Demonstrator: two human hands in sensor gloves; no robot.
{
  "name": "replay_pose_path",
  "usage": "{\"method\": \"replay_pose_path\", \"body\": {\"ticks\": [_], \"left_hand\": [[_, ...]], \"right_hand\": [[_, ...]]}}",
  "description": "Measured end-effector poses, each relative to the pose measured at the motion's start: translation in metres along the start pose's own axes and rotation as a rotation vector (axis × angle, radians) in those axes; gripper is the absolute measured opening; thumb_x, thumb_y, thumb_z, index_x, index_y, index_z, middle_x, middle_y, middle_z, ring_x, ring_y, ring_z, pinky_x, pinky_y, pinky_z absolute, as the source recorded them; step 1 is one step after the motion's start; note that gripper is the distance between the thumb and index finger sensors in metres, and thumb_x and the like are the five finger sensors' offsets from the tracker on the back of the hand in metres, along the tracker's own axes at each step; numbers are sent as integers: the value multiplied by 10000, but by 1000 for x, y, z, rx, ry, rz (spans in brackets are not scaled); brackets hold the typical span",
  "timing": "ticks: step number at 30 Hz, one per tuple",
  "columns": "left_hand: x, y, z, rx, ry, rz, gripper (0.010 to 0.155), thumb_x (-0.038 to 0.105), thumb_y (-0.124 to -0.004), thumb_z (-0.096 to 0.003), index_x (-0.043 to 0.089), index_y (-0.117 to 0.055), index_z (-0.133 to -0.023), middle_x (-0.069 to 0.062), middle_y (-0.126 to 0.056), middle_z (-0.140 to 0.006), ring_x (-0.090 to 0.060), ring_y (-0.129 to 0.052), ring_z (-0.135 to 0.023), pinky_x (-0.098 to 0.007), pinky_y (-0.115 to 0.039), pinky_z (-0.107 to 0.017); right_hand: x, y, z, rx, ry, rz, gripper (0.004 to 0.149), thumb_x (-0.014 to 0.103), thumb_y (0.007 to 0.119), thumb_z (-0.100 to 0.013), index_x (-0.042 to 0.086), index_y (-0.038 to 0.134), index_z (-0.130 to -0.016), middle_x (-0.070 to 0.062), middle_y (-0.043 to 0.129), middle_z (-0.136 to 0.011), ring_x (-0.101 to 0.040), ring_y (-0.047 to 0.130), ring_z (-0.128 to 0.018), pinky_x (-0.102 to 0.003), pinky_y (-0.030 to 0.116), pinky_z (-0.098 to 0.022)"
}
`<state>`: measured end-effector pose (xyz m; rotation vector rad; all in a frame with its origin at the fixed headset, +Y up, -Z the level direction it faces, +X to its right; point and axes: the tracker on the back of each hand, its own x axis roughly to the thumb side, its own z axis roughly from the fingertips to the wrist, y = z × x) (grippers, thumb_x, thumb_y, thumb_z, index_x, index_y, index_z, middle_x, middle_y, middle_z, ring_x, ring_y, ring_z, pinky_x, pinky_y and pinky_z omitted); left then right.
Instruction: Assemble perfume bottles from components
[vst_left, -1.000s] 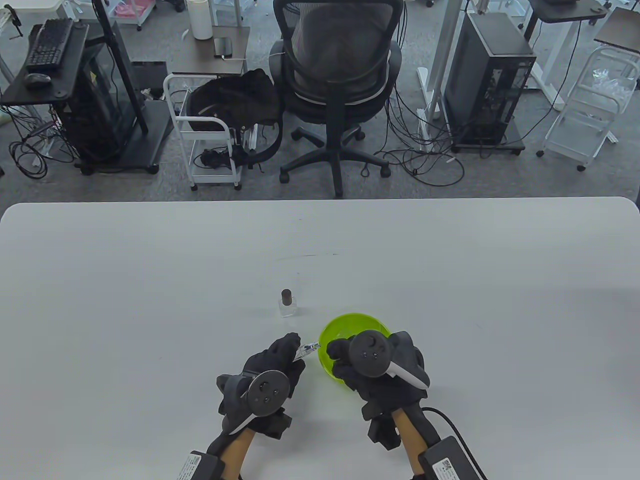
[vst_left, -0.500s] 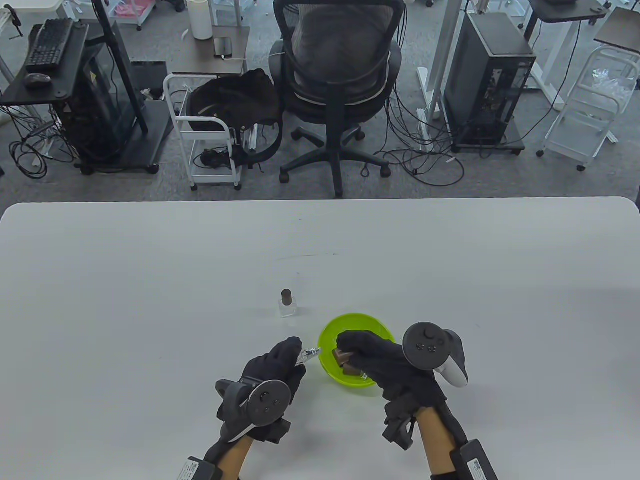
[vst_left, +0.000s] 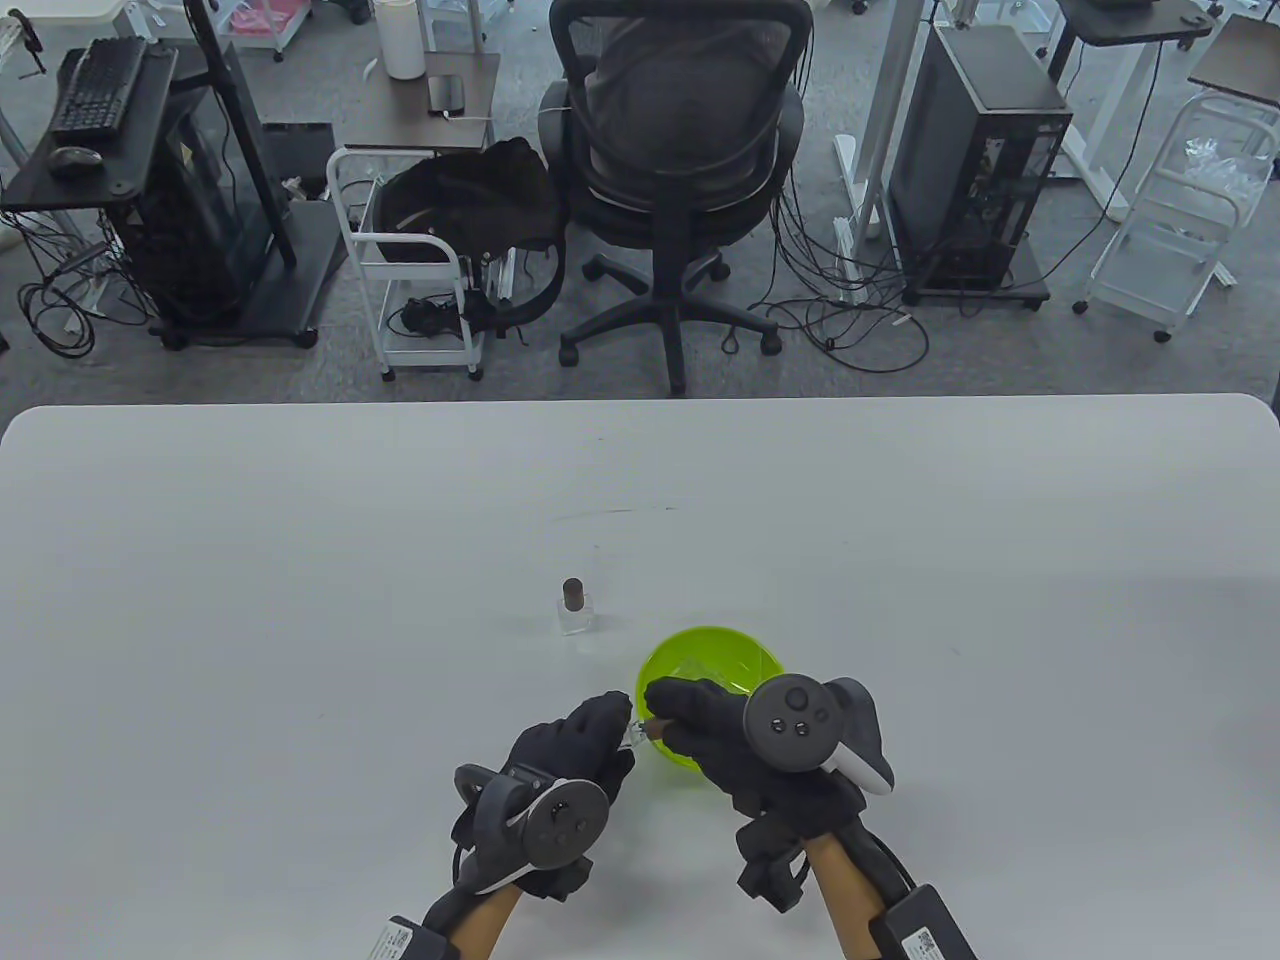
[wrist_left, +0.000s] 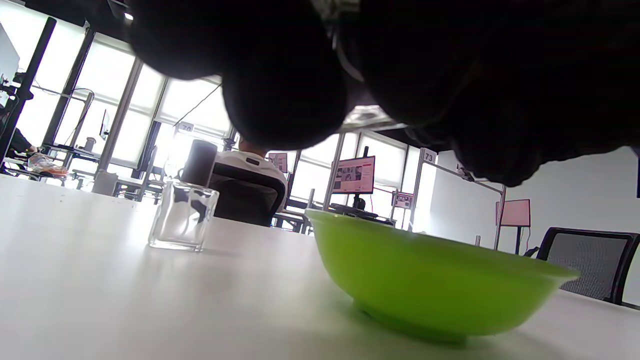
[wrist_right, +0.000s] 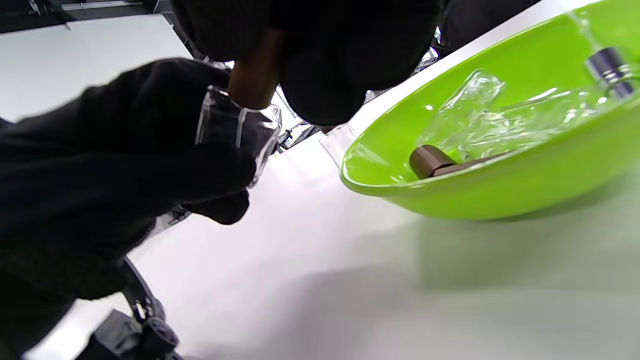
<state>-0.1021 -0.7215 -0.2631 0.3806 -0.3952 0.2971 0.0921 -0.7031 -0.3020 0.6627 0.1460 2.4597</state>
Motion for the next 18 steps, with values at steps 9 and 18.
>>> {"method": "replay_pose_path", "body": {"ticks": [9, 18], "left_hand": [[6, 0, -2, 41, 15, 13, 526, 378, -860, -443, 180, -765, -921, -81, -931, -844, -156, -1055, -425, -296, -886, -444], [13, -4, -8, 30, -15, -46, 517, 366, -861, -436, 177, -774, -910, -87, -938, -833, -169, -1068, -413, -306, -898, -428]], "right_hand": [[4, 0, -1, -58, 5, 34, 502, 337, 650, -567, 169, 647, -1040, -139, 840, -926, -112, 988, -692, -369, 864, -641], [-3, 4, -5, -47, 21, 19, 499, 344, 643, -562, 158, 659, -1024, -145, 858, -886, -100, 994, -643, -354, 878, -614]]}}
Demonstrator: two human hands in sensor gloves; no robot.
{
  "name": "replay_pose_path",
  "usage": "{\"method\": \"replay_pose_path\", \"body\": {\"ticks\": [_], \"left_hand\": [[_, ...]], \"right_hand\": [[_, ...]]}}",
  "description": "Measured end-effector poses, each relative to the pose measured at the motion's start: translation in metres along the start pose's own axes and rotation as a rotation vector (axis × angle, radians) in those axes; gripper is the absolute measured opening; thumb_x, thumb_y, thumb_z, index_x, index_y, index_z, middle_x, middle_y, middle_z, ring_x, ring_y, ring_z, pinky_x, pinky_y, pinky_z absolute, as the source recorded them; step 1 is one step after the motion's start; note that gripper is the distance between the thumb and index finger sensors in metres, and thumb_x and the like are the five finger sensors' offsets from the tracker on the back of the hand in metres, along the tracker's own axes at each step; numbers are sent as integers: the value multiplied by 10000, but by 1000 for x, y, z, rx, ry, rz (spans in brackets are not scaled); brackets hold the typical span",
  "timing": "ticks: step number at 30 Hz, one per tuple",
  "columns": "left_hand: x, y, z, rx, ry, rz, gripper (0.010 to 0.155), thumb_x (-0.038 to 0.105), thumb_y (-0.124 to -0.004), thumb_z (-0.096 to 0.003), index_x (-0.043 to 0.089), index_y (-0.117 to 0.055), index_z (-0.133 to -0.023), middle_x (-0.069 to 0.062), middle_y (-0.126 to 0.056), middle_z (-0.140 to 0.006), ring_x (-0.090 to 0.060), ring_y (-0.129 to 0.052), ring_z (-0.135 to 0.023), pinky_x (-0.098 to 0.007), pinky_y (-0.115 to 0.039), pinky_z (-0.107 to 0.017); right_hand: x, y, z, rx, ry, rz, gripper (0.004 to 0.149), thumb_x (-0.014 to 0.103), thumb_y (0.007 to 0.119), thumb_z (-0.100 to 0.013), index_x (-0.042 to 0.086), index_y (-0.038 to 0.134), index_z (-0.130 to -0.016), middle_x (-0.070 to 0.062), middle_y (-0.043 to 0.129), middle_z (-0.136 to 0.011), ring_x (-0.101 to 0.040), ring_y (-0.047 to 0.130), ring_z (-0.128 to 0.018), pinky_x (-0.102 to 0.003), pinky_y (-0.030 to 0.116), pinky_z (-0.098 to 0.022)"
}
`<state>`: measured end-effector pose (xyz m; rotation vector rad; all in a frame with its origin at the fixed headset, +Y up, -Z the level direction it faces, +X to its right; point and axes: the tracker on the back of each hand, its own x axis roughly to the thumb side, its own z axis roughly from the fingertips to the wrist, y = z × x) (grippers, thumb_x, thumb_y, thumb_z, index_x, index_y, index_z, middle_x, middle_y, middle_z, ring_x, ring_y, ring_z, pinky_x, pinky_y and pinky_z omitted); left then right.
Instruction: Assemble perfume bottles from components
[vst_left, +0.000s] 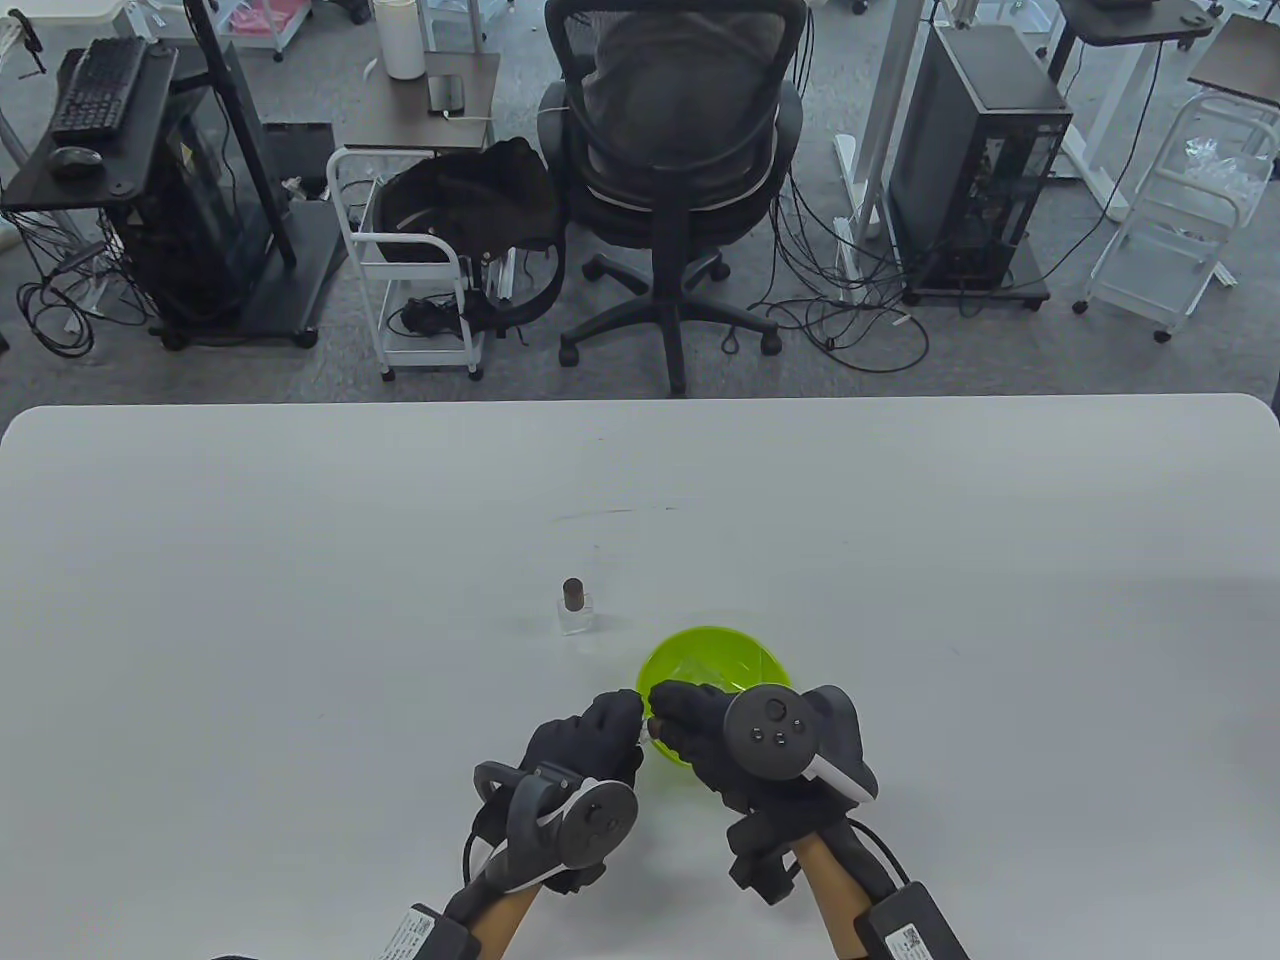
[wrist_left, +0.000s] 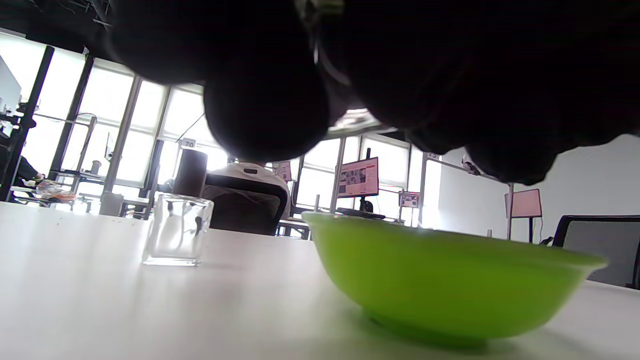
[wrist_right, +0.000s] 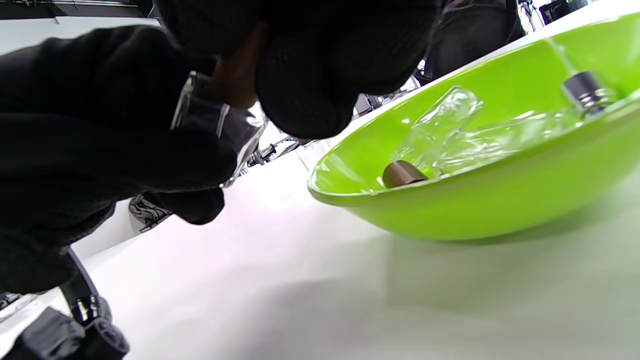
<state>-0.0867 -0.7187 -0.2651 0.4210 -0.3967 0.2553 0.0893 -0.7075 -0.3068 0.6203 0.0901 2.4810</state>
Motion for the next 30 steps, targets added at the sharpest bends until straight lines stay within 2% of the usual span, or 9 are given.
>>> {"method": "replay_pose_path", "body": {"ticks": [4, 9, 12, 14, 15, 17, 22, 25, 30], "left_hand": [[0, 0, -2, -5, 13, 13, 520, 378, -852, -447, 184, -754, -919, -77, -928, -844, -157, -1068, -425, -299, -898, -433], [-4, 4, -6, -20, 56, -25, 538, 539, -820, -482, 224, -732, -909, -42, -940, -825, -127, -1081, -445, -281, -908, -432], [-8, 4, -10, -7, 88, 18, 531, 539, -792, -499, 222, -713, -918, -60, -944, -826, -142, -1083, -467, -291, -904, -443], [-14, 3, -10, -17, 112, 15, 525, 532, -772, -510, 232, -689, -932, -60, -930, -851, -166, -1076, -515, -309, -894, -475], [-18, 3, -10, -20, 131, 16, 523, 526, -764, -513, 234, -680, -938, -62, -925, -861, -176, -1074, -531, -317, -890, -486], [-29, 3, -9, -30, 179, 39, 520, 516, -749, -521, 238, -661, -951, -64, -910, -885, -205, -1062, -579, -341, -876, -518], [-59, 9, -10, -29, 307, 112, 506, 503, -732, -534, 270, -632, -973, -75, -862, -954, -278, -999, -735, -405, -821, -611], [-76, 15, -15, -9, 367, 137, 500, 500, -751, -527, 284, -661, -969, -94, -781, -1041, -326, -900, -862, -460, -742, -688], [-110, 28, -34, -39, 537, 267, 509, 498, -788, -510, 299, -720, -973, -162, -578, -1127, -402, -695, -954, -524, -571, -764]], "right_hand": [[2, -4, 4, -37, -10, 17, 495, 355, 652, -565, 159, 669, -1020, -141, 862, -883, -99, 997, -640, -356, 880, -613], [15, -8, 6, -24, -23, 34, 526, 421, 632, -598, 169, 631, -1060, -145, 817, -952, -148, 969, -719, -399, 834, -655], [24, -23, 9, -31, -18, 140, 620, 502, 582, -604, 184, 530, -1133, -194, 684, -1099, -302, 864, -898, -517, 729, -711], [24, -35, 15, -111, -4, 246, 678, 536, 571, -594, 191, 463, -1167, -237, 573, -1175, -410, 756, -1005, -592, 661, -738], [18, -43, 21, -167, 18, 332, 714, 557, 572, -583, 197, 427, -1182, -265, 503, -1207, -494, 673, -1049, -646, 612, -746], [3, -50, 29, -195, 84, 454, 767, 596, 565, -566, 211, 361, -1197, -302, 391, -1234, -582, 533, -1091, -702, 531, -760], [-59, -47, 54, -117, 277, 587, 892, 667, 549, -527, 195, 200, -1199, -369, 171, -1211, -688, 252, -1078, -778, 379, -752], [-87, -42, 64, -71, 340, 610, 917, 681, 552, -514, 192, 178, -1194, -377, 146, -1201, -703, 216, -1063, -786, 360, -746], [-102, -42, 66, -50, 383, 592, 925, 686, 549, -511, 186, 169, -1190, -377, 135, -1198, -705, 198, -1057, -785, 350, -746]]}}
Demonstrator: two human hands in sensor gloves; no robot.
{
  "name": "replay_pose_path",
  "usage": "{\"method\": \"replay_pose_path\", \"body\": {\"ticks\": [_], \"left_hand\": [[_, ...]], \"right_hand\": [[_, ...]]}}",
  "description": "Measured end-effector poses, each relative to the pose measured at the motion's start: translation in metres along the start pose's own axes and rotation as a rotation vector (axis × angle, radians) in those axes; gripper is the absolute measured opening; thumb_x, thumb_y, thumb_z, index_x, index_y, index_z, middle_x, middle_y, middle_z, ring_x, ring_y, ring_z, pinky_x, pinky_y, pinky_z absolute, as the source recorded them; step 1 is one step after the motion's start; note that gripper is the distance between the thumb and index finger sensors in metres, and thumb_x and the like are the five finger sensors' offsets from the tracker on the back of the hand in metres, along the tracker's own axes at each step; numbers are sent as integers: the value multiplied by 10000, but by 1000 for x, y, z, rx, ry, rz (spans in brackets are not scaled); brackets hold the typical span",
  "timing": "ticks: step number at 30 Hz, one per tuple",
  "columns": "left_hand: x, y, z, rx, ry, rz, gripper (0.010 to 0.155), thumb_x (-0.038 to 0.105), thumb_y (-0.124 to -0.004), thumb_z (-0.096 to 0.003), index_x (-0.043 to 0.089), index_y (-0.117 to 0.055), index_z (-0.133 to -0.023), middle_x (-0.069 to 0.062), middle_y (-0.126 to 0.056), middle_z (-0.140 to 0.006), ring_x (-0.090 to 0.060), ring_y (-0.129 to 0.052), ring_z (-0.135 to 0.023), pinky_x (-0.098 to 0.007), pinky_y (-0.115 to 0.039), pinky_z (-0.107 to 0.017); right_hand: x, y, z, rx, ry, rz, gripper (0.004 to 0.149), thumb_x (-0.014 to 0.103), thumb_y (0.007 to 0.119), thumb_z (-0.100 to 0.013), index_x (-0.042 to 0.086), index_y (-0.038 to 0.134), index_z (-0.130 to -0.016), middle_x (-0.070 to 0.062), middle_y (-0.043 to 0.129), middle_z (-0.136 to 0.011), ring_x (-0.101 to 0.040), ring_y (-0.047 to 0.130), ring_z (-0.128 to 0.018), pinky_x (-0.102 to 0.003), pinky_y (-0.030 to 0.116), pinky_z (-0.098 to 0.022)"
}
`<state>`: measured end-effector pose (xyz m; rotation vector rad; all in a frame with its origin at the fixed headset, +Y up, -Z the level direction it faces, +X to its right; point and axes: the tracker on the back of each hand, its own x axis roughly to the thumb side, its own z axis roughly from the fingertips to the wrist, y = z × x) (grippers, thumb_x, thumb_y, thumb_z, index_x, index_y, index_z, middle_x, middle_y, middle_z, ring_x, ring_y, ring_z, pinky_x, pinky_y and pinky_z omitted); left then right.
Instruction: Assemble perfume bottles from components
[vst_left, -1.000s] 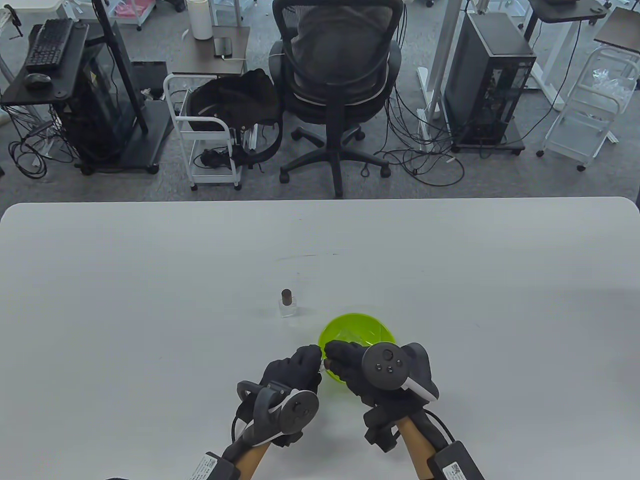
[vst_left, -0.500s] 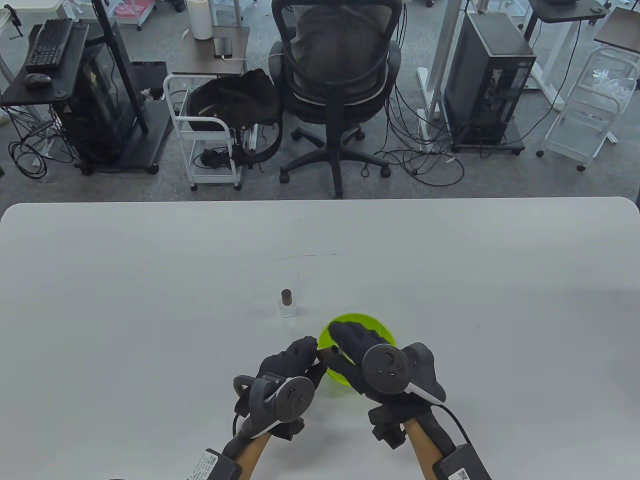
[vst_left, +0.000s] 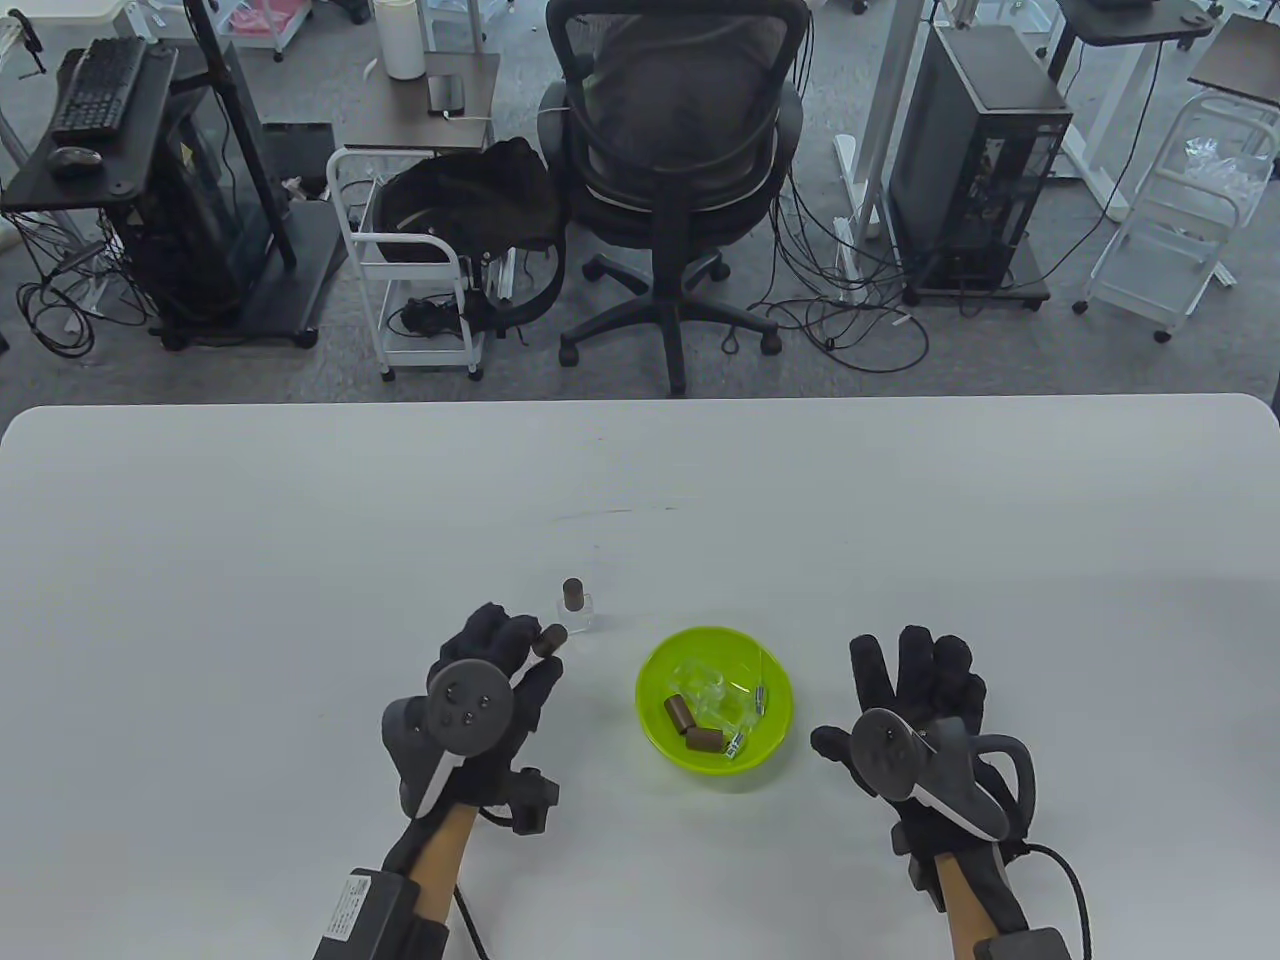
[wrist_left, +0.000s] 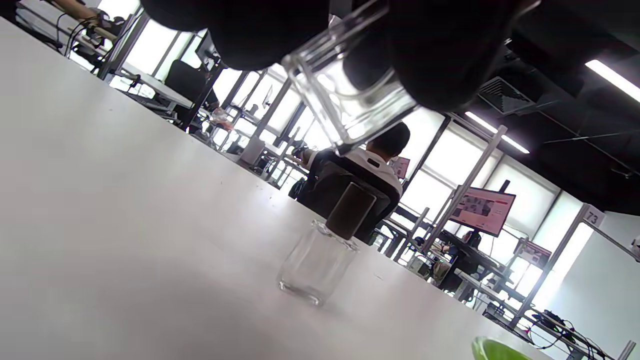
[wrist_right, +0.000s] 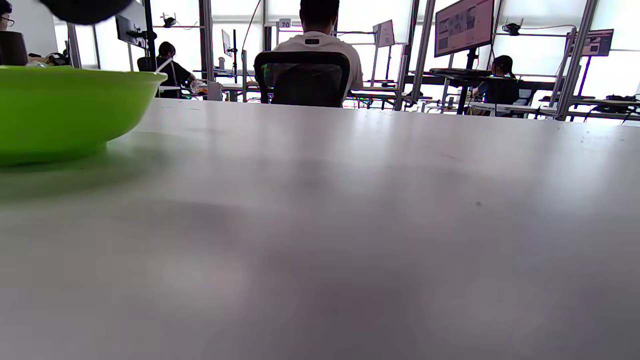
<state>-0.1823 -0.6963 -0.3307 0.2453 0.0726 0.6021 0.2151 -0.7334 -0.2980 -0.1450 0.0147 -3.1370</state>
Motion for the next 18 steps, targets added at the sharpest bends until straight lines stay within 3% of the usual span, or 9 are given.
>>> {"method": "replay_pose_path", "body": {"ticks": [3, 7, 11, 18], "left_hand": [[-8, 6, -20, 34, 77, -12, 514, 493, -809, -491, 300, -750, -964, -129, -626, -1048, -358, -725, -874, -511, -584, -738], [-21, 0, -42, -17, 170, -30, 514, 484, -819, -480, 292, -767, -954, -55, -716, -944, -289, -793, -789, -471, -650, -699], [-32, -16, -60, -98, 266, -45, 520, 471, -826, -472, 282, -776, -953, -40, -754, -927, -278, -823, -770, -456, -673, -690], [-45, -37, -78, -140, 351, -95, 520, 432, -837, -471, 266, -785, -961, -39, -800, -934, -267, -861, -764, -430, -702, -682]], "right_hand": [[-1, 1, -1, 10, 8, 11, 925, 687, 546, -512, 184, 169, -1190, -373, 136, -1200, -703, 200, -1059, -786, 351, -746], [-1, 2, 1, 8, 7, 32, 918, 683, 544, -517, 175, 184, -1191, -377, 147, -1199, -702, 206, -1057, -787, 358, -742], [0, 5, 2, 14, 9, 58, 916, 681, 544, -517, 172, 187, -1190, -374, 156, -1200, -701, 214, -1059, -789, 363, -740], [-2, 6, 3, 23, 9, 53, 902, 671, 542, -527, 165, 194, -1189, -370, 176, -1202, -701, 224, -1057, -797, 367, -729]]}}
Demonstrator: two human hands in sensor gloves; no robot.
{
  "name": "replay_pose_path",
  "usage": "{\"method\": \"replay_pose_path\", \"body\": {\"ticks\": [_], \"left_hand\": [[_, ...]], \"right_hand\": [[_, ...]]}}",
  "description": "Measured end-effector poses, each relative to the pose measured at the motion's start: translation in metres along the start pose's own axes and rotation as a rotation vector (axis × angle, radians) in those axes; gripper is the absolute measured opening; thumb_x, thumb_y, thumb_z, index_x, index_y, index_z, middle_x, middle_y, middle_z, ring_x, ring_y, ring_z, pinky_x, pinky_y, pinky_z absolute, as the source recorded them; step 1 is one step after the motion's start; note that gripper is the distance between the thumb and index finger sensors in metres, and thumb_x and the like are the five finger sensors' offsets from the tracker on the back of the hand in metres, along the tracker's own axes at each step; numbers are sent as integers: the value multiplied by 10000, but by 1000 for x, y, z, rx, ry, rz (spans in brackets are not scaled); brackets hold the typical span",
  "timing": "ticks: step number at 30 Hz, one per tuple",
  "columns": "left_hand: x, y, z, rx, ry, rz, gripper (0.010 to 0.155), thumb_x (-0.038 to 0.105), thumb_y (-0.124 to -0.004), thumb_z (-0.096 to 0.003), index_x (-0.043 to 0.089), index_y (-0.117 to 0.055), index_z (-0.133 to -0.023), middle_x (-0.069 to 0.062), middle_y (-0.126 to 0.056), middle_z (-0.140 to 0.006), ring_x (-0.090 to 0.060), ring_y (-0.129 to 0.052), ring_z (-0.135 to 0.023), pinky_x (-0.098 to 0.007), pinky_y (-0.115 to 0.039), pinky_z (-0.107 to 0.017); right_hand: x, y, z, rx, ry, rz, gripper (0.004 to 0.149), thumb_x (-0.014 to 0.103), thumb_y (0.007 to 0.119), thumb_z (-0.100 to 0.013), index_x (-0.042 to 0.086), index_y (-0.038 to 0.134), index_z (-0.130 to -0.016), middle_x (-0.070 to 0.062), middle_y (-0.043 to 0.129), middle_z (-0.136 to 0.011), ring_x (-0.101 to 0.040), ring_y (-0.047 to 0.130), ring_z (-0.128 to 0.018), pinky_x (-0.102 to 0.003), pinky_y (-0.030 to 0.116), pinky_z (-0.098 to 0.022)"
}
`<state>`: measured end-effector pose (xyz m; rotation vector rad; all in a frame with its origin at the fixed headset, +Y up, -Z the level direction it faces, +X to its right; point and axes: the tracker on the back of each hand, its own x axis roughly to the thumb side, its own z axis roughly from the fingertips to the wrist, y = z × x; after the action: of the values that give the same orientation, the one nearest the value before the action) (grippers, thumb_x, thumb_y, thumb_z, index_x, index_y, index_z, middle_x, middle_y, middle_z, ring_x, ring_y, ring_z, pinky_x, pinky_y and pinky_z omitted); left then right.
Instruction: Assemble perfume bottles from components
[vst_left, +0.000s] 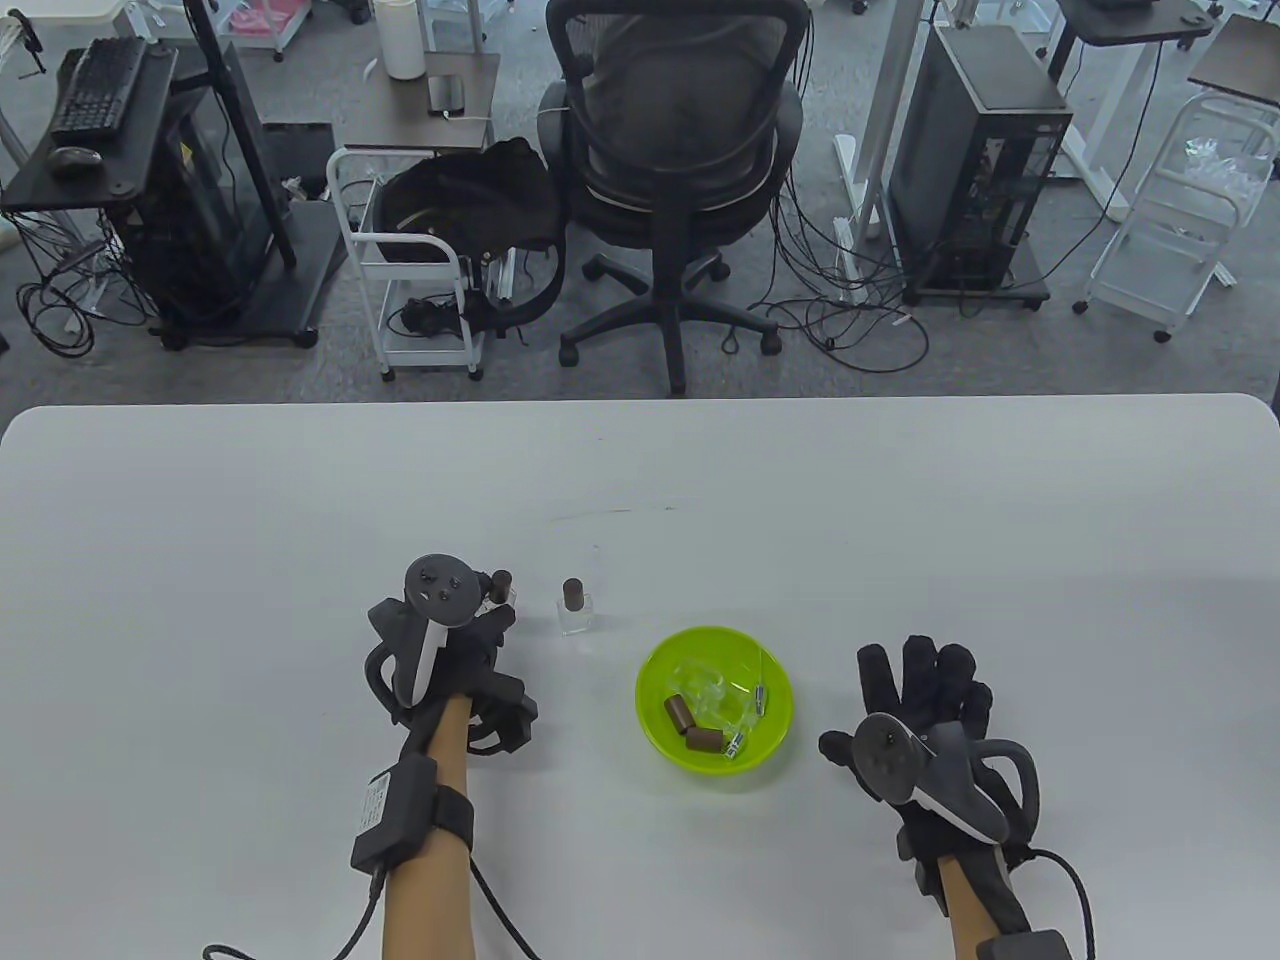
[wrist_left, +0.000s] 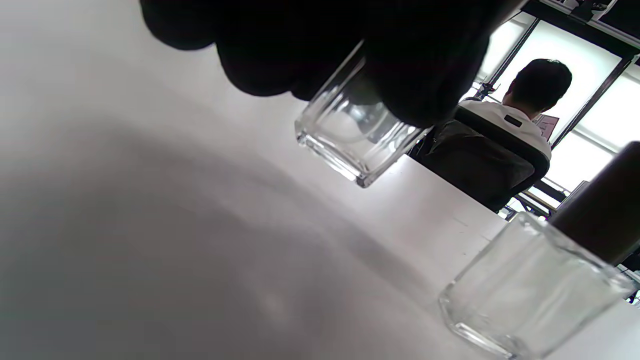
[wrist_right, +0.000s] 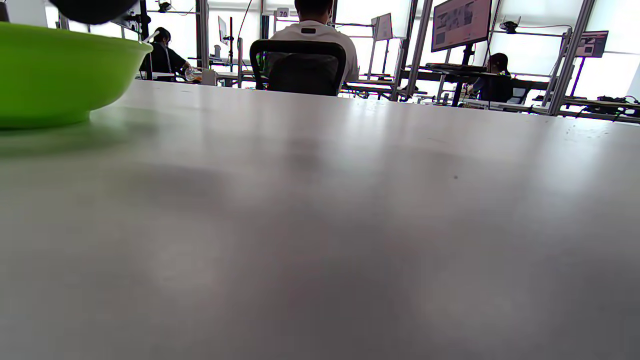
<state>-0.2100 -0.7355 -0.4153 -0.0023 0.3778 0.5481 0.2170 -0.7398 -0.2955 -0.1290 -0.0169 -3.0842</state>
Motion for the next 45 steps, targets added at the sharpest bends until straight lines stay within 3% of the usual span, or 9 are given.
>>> {"method": "replay_pose_path", "body": {"ticks": [12, 18, 23, 29, 32, 35, 41, 45], "left_hand": [[-8, -7, -9, -81, 37, -44, 532, 418, -794, -516, 241, -739, -1015, -78, -758, -1018, -293, -834, -819, -435, -684, -693], [-17, -1, -5, -122, 48, -49, 659, 430, -808, -506, 200, -619, -1094, -141, -647, -1099, -349, -764, -898, -469, -636, -724], [-16, 23, 19, -111, -24, -98, 774, 469, -808, -499, 187, -495, -1148, -202, -484, -1173, -431, -624, -1009, -527, -544, -777], [-11, 40, 77, 2, -263, -210, 879, 568, -794, -470, 211, -419, -1180, -213, -381, -1218, -499, -476, -1097, -596, -461, -818], [-1, 31, 96, -69, -409, -264, 948, 627, -787, -427, 257, -369, -1193, -183, -304, -1249, -521, -354, -1135, -632, -390, -832], [9, 16, 107, -94, -476, -305, 981, 656, -774, -413, 267, -333, -1199, -180, -271, -1258, -531, -308, -1144, -652, -358, -833], [18, -15, 112, -80, -528, -401, 998, 670, -758, -410, 269, -292, -1197, -189, -249, -1255, -532, -292, -1144, -662, -339, -832], [18, -13, 116, -67, -533, -416, 997, 675, -751, -412, 270, -284, -1196, -184, -247, -1254, -527, -290, -1146, -660, -335, -834]], "right_hand": [[1, 3, 0, 18, 9, 39, 893, 666, 531, -536, 159, 189, -1186, -372, 179, -1201, -699, 225, -1058, -799, 368, -727], [1, 3, 0, 27, 6, 36, 891, 661, 537, -538, 158, 188, -1185, -368, 190, -1204, -693, 236, -1064, -797, 373, -729], [1, 3, 0, 35, 4, 46, 883, 646, 551, -544, 159, 186, -1183, -361, 201, -1207, -687, 248, -1068, -790, 380, -735], [4, 5, 1, 49, 0, 75, 886, 643, 558, -542, 153, 186, -1180, -348, 212, -1211, -678, 262, -1073, -785, 392, -737], [7, 5, 1, 47, -4, 91, 888, 642, 560, -542, 150, 186, -1179, -351, 215, -1209, -679, 266, -1073, -783, 398, -739], [8, 5, 1, 47, -7, 91, 886, 640, 564, -542, 154, 183, -1178, -348, 215, -1211, -676, 268, -1075, -780, 399, -742], [8, 4, 2, 39, -13, 80, 883, 629, 577, -545, 153, 185, -1177, -341, 225, -1213, -672, 283, -1079, -771, 417, -749], [15, -8, 3, -19, -12, 50, 858, 608, 578, -564, 148, 198, -1180, -331, 276, -1219, -651, 376, -1091, -749, 466, -756]]}}
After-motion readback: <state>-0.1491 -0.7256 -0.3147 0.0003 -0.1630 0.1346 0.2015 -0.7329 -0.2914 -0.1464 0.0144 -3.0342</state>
